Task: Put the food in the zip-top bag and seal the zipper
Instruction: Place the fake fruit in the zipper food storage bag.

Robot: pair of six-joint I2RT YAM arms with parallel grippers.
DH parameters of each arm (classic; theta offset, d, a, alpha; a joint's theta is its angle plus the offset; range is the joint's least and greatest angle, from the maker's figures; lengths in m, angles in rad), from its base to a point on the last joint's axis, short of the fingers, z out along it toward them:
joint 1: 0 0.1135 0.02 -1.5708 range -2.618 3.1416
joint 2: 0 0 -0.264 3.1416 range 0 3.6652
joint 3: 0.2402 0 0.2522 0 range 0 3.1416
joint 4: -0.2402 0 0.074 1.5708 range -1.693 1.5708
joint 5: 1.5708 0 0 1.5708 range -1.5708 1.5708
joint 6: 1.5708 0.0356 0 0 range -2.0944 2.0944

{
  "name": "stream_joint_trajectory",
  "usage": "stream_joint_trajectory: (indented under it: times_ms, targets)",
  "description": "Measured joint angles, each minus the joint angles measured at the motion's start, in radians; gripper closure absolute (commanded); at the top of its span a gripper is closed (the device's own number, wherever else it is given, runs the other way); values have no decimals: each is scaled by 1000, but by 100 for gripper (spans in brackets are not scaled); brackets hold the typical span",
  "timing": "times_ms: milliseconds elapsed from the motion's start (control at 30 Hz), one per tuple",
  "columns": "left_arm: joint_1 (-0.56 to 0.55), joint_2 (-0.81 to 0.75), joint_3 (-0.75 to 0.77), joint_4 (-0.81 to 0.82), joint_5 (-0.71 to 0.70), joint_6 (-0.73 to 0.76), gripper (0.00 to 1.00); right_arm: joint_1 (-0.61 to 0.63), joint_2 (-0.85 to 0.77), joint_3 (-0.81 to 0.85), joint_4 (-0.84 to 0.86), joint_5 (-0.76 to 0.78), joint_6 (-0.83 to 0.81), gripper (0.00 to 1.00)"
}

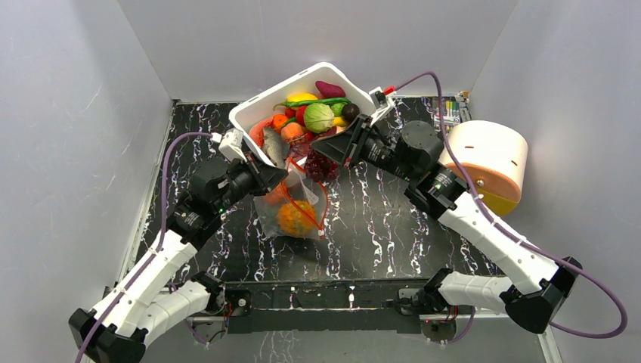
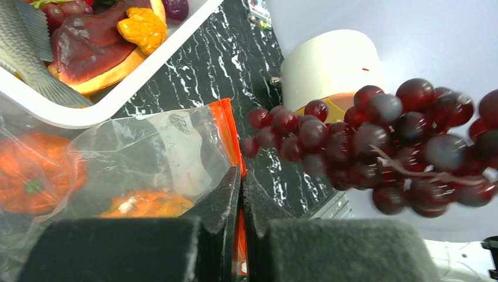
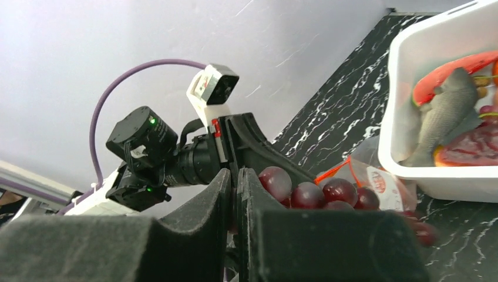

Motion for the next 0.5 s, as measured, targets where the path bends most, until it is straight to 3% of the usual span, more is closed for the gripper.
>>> stream_joint_trajectory:
  times_ms: [233, 500]
  targets:
    - [0, -39, -3, 29, 11, -82, 100, 66, 44, -101, 151, 20, 79, 100]
    - [0, -63, -12, 42, 2, -116, 100, 113, 89, -117, 175, 29, 100, 100]
